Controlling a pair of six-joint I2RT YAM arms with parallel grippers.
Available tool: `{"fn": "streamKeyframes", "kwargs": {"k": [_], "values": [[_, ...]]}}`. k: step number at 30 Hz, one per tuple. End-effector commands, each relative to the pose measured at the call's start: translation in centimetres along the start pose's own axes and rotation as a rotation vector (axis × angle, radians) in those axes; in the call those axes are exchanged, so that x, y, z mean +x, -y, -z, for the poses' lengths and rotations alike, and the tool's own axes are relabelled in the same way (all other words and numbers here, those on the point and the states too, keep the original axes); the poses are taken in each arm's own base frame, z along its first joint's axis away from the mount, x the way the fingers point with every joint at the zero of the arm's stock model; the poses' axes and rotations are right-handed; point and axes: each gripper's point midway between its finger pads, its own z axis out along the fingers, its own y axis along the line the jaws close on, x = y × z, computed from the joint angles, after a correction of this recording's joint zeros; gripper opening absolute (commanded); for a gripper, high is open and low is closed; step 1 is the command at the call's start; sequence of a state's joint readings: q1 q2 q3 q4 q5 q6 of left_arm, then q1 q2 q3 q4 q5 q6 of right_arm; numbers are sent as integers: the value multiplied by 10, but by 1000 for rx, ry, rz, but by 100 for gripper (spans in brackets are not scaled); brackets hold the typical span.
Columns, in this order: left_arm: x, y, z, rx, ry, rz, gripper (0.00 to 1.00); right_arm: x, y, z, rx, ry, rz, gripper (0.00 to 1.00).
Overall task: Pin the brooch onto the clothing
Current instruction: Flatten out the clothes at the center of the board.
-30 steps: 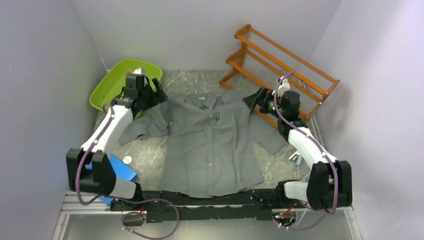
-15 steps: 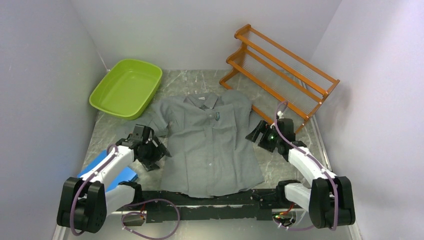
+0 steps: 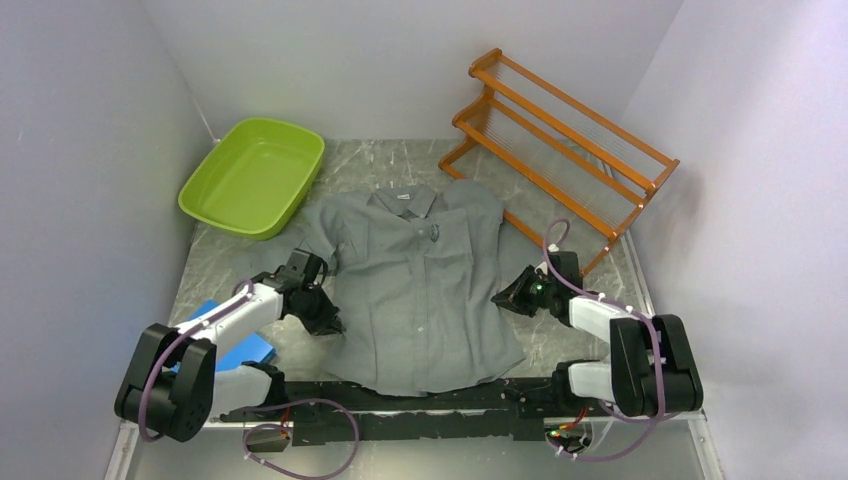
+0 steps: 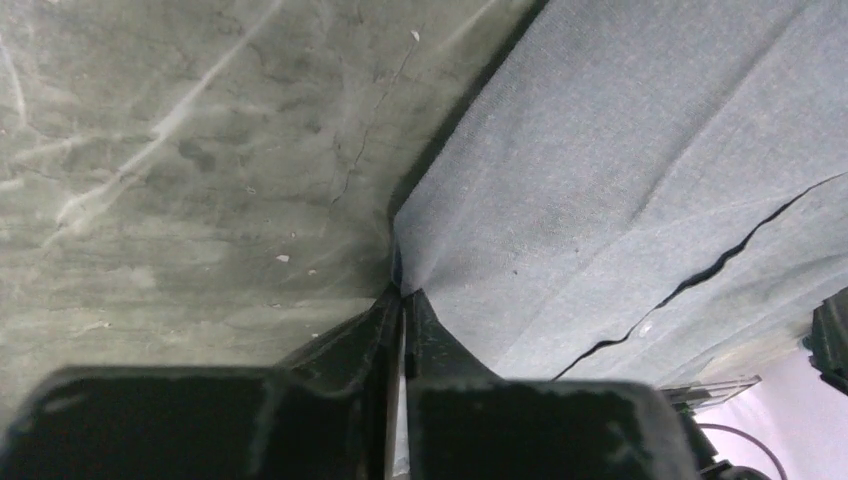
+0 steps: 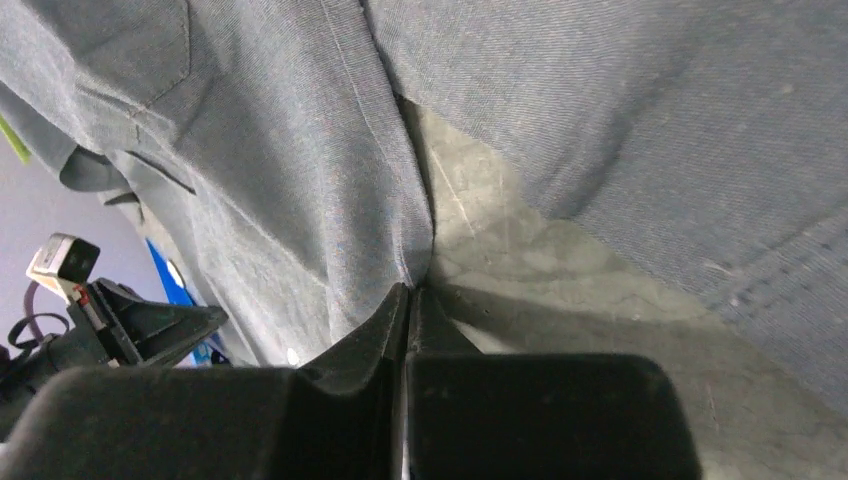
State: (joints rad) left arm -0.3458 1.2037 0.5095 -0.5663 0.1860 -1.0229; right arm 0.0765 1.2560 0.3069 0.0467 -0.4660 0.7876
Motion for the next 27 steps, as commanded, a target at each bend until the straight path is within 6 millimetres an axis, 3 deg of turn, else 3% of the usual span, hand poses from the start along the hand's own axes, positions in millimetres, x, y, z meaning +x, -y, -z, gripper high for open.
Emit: {"fn": "streamKeyframes", "kwargs": {"k": [1, 10, 16, 22, 24, 27], "values": [[0, -4, 5, -19, 19, -8, 3, 28, 28, 0, 93, -102, -34, 0], [18, 11, 60, 108, 13, -11, 2, 37, 10, 27, 59, -129, -2, 0], [39, -18, 100, 30, 3, -3, 3, 43, 6, 52, 85, -117, 20, 0], [53, -42, 133, -16, 21, 20, 3, 48, 16, 76, 164, -79, 63, 0], [58, -47, 135, -25, 10, 7, 13, 46, 19, 82, 189, -66, 89, 8], [57, -46, 138, -8, 20, -16, 55, 47, 13, 81, 150, -66, 102, 33]]}}
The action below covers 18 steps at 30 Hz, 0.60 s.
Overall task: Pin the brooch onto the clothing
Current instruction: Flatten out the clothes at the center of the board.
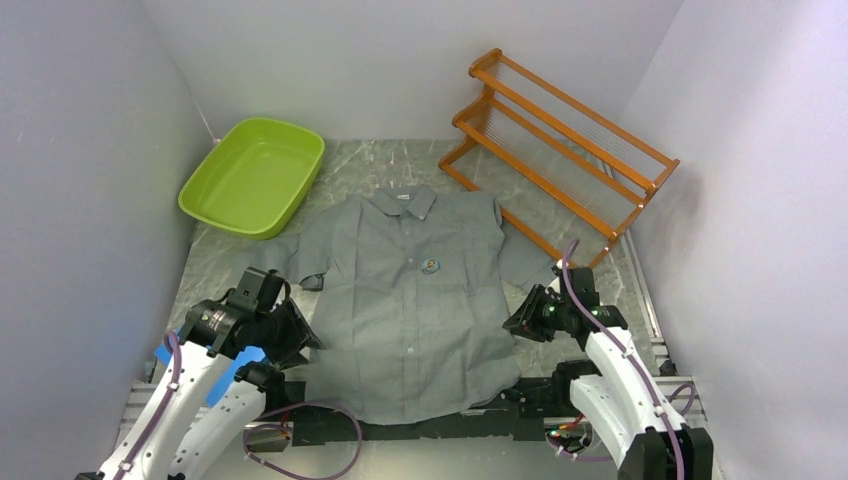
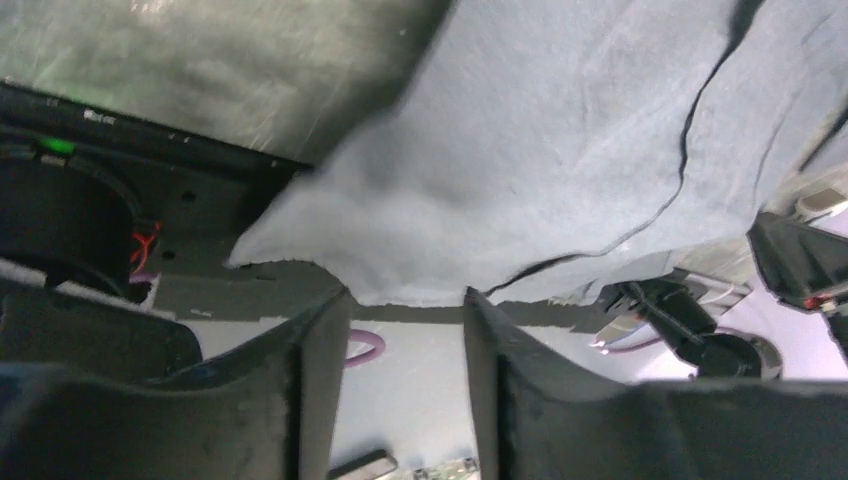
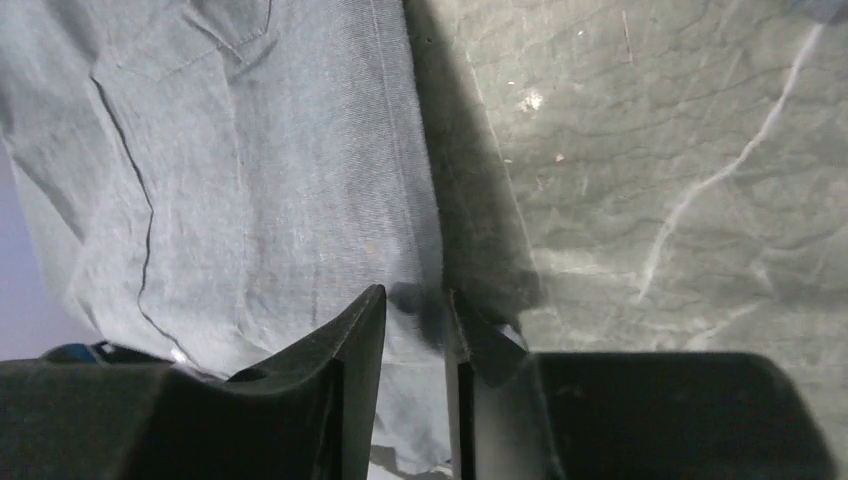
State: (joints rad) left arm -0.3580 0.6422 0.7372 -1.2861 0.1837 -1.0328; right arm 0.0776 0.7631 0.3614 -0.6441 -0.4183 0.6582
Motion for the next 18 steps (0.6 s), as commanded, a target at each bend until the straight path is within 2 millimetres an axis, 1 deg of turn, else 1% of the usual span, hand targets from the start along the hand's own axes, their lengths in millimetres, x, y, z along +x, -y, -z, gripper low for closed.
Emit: {"fn": "streamKeyframes", "kwargs": {"k": [1, 3, 4, 5, 8, 10, 11, 15, 18], "values": [[3, -15, 13, -67, 7, -14, 66, -1, -4, 6, -14, 5, 40, 40], [-7, -11, 19, -68, 57, -40, 79, -1, -18, 2, -105, 2, 56, 50], [-13, -6, 22, -62, 79, -57, 82, -4, -24, 1, -136, 11, 71, 55], [-20, 2, 23, -44, 103, -76, 85, -8, -32, 2, -176, 20, 96, 59], [-37, 23, 20, 6, 142, -148, 87, -27, -58, 8, -268, 66, 174, 69], [-46, 39, 12, 44, 152, -194, 88, -43, -72, 13, -291, 113, 235, 75], [-50, 47, 6, 62, 152, -214, 89, -51, -78, 15, -300, 134, 264, 77], [-71, 80, -18, 125, 164, -280, 87, -82, -102, 13, -332, 186, 366, 80], [-94, 104, -33, 137, 196, -317, 85, -99, -118, 1, -351, 191, 409, 80]]}}
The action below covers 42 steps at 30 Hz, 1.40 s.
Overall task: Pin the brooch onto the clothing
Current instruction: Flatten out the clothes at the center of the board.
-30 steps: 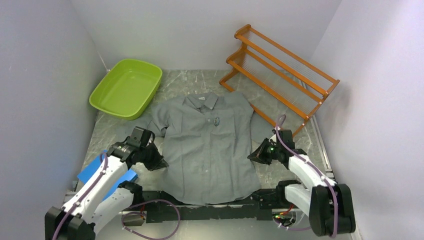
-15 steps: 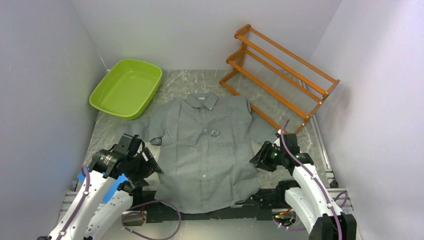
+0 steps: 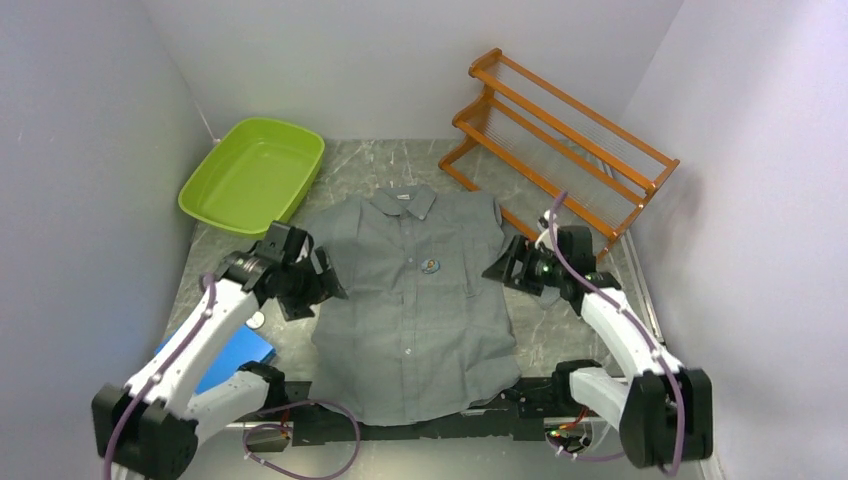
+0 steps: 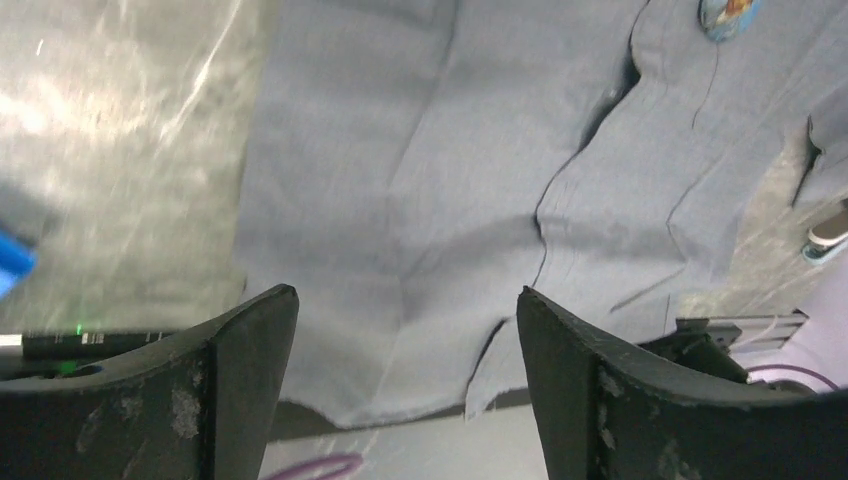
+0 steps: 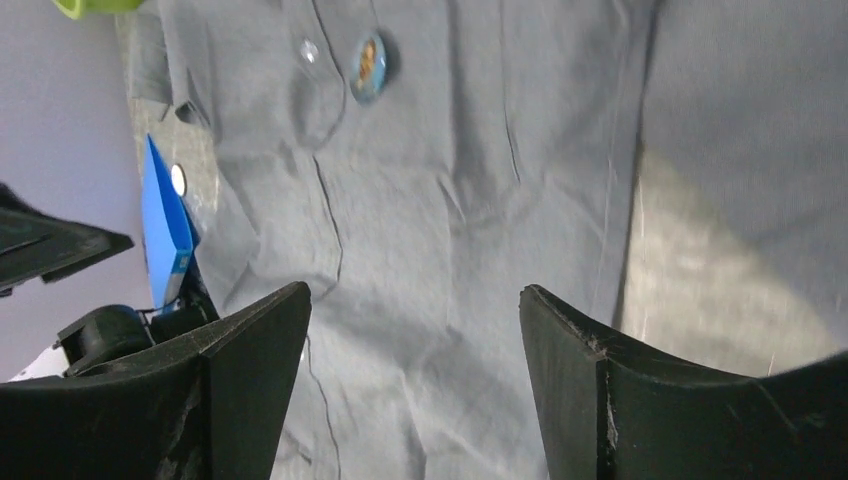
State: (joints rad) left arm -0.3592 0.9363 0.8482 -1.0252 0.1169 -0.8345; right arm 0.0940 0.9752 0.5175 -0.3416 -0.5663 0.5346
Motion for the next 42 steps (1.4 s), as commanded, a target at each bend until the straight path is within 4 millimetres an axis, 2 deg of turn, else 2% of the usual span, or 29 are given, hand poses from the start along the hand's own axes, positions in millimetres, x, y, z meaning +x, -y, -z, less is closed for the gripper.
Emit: {"fn": "streamKeyframes", "kwargs": {"k": [1, 4, 7, 11, 13, 16, 22, 28, 31, 33, 36, 40, 42], "values": [[-53, 45, -26, 100, 120, -110, 83, -55, -32, -20, -94, 103, 190, 80], [-88, 58, -47, 70, 161, -118, 74, -66, -30, -47, -85, 75, 212, 81], [-121, 70, -70, 94, 176, -106, 52, -72, -32, -70, -92, 35, 221, 81], [-163, 92, -99, 141, 187, -105, 35, -78, -32, -93, -82, 23, 233, 82], [-180, 103, -117, 147, 187, -122, 29, -80, -27, -104, -62, 13, 229, 83], [-199, 107, -150, 103, 141, -132, 16, -83, -17, -118, -34, 0, 213, 83], [-221, 107, -213, 37, 67, -148, 5, -94, -4, -137, 23, -10, 198, 84], [-240, 94, -252, -31, 47, -134, 3, -104, 14, -153, 109, -25, 191, 86], [-252, 90, -260, -83, 36, -136, 3, -113, 29, -159, 192, -22, 197, 87], [-262, 90, -261, -115, 46, -144, 3, -120, 32, -162, 218, -17, 204, 87], [-279, 100, -257, -102, 86, -167, 4, -130, 25, -166, 212, -11, 206, 88], [-291, 129, -232, 10, 134, -204, 13, -138, 8, -159, 166, 12, 217, 88], [-291, 147, -208, 98, 170, -224, 23, -140, -3, -150, 137, 22, 228, 88]]}}
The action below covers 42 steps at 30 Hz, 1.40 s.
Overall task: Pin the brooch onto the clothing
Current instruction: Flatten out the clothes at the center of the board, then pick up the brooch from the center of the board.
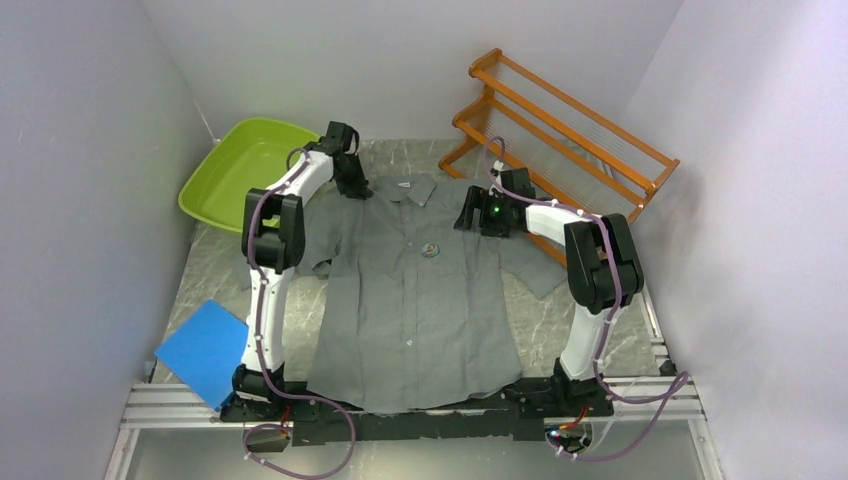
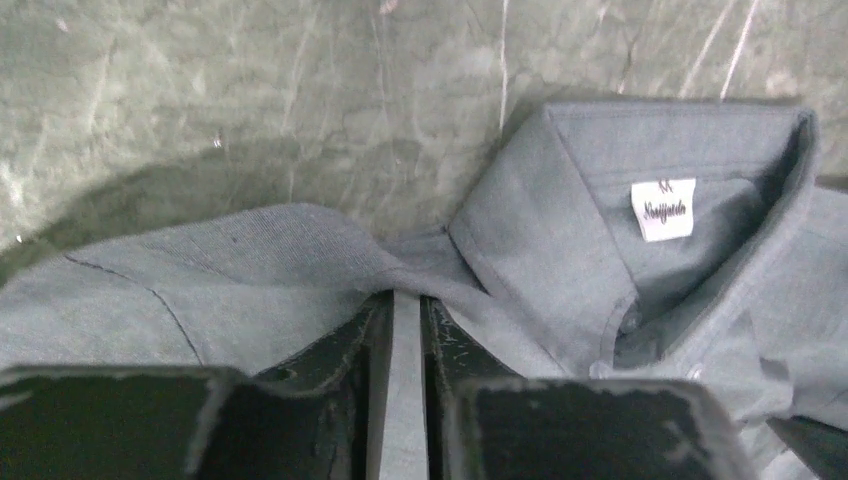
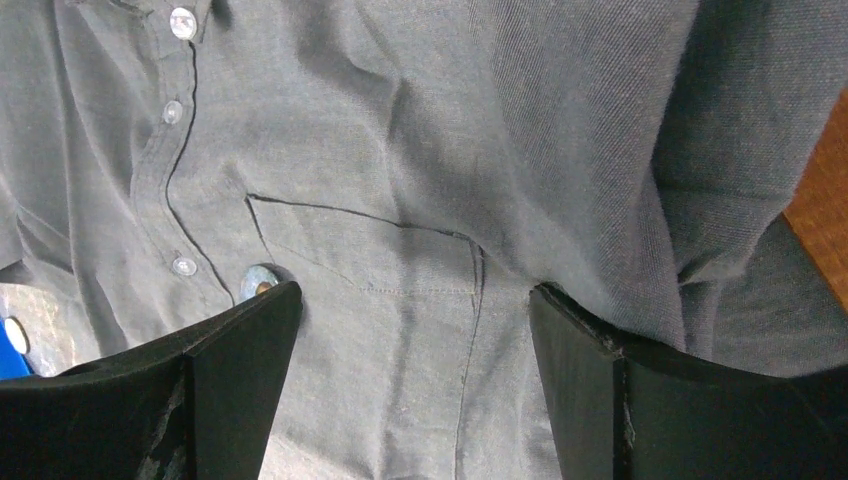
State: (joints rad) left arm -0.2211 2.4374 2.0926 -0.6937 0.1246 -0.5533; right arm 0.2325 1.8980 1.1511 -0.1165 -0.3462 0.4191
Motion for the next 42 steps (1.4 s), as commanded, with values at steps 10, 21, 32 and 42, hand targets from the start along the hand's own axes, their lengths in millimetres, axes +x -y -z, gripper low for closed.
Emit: {"fn": "streamKeyframes", "kwargs": {"k": [10, 21, 32, 42], "values": [[23, 24, 205, 286, 343, -5, 69, 14, -75, 70, -319, 43, 67, 91], [129, -106, 259, -35, 318, 245, 95, 78, -92, 79, -456, -48, 56, 92], [187, -189, 267, -323, 264, 540, 95, 89, -92, 94, -472, -9, 87, 93], [200, -234, 250, -460, 184, 726, 91, 99, -92, 99, -505, -4, 112, 93]]}}
